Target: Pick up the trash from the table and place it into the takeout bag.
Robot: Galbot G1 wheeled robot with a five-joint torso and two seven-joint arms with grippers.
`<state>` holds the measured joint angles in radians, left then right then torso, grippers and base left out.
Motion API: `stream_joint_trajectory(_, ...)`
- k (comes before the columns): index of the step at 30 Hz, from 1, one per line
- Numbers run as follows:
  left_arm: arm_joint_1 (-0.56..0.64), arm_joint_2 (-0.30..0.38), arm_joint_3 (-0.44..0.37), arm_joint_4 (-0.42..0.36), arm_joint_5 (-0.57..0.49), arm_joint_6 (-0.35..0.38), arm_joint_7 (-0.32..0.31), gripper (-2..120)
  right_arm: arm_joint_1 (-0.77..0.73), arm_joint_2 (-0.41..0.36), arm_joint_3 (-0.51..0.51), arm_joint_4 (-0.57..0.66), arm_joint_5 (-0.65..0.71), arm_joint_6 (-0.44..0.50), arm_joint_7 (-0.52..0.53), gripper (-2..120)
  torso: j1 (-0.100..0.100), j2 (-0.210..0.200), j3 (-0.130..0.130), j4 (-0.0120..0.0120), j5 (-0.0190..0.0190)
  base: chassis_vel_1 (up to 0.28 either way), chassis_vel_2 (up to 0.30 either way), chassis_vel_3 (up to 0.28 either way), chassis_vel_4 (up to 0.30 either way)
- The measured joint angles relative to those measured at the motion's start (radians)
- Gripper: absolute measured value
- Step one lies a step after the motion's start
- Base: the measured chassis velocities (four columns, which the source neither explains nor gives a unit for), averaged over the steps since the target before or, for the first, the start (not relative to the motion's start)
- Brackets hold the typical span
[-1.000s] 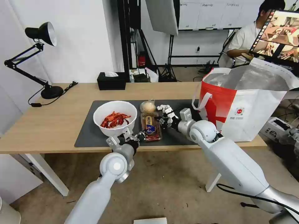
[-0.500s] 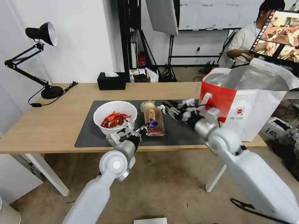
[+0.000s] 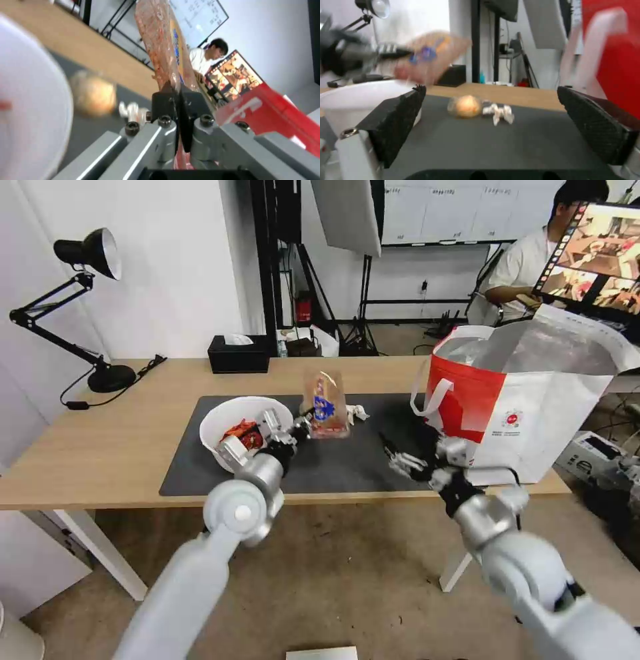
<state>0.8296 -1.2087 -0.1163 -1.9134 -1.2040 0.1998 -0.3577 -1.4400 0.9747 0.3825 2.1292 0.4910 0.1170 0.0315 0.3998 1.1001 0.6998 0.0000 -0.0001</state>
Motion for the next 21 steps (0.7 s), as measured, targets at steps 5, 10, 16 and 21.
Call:
stream_joint_trajectory(5, -0.125, 0.021, 0.040, 0.051, 0.022, -0.029, 0.020, 0, -0.172, 0.052, 0.002, -0.046, -0.070, 0.151, -0.022, 100, 0.000, 0.000, 0.000, -0.0002, 0.0000, 0.000, 0.000, 0.000, 0.000)
stream_joint_trajectory(10, -0.261, 0.016, 0.128, 0.125, 0.059, -0.056, 0.034, 0, -0.239, 0.081, -0.001, -0.104, -0.128, 0.205, -0.032, 100, 0.000, 0.000, 0.000, 0.0000, 0.0002, 0.000, 0.000, 0.000, 0.000)
stream_joint_trajectory(16, -0.455, -0.014, 0.260, 0.226, 0.100, -0.066, 0.039, 0, -0.279, 0.100, -0.006, -0.109, -0.166, 0.207, -0.035, 100, 0.000, 0.000, 0.000, 0.0000, 0.0001, 0.000, 0.000, 0.000, 0.000)
stream_joint_trajectory(21, -0.596, -0.075, 0.365, 0.307, 0.134, -0.077, 0.039, 0, -0.288, 0.106, -0.008, -0.107, -0.197, 0.187, -0.030, 100, 0.000, 0.000, 0.000, -0.0001, 0.0004, 0.000, 0.000, 0.000, 0.000)
